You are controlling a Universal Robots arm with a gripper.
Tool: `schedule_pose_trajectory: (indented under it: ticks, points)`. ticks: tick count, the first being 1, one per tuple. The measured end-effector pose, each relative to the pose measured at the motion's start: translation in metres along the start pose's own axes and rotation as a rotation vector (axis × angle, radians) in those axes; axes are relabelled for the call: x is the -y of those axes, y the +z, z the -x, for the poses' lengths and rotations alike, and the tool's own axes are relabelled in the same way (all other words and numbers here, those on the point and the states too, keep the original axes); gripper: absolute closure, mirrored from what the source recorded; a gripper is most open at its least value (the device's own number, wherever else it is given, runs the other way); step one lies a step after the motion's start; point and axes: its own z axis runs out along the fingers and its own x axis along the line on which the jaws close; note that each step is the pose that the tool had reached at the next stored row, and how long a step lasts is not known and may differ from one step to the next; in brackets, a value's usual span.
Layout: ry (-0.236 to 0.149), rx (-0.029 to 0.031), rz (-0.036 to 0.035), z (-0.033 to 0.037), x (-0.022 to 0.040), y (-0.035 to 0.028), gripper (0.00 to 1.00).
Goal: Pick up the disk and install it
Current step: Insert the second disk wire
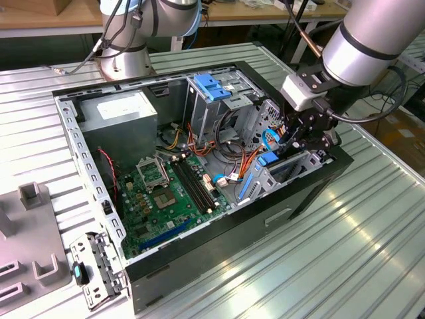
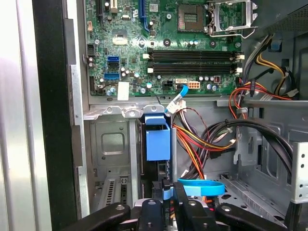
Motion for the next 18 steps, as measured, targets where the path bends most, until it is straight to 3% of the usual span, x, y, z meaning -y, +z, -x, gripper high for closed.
schedule_pose_trajectory:
  ticks: [1,7,9,18]
  points:
    - [0.0,-0.0001,0.0,0.0004,0.0003,-0.003,0.76]
    - [0.0,0.0,0.0,0.0005,0.0003,-0.0038,0.78]
    - [0.0,0.0,0.0,0.0005,0.0003,-0.0038,0.89]
    - [0.0,0.0,0.0,0.0006,0.0004,-0.0044,0.89]
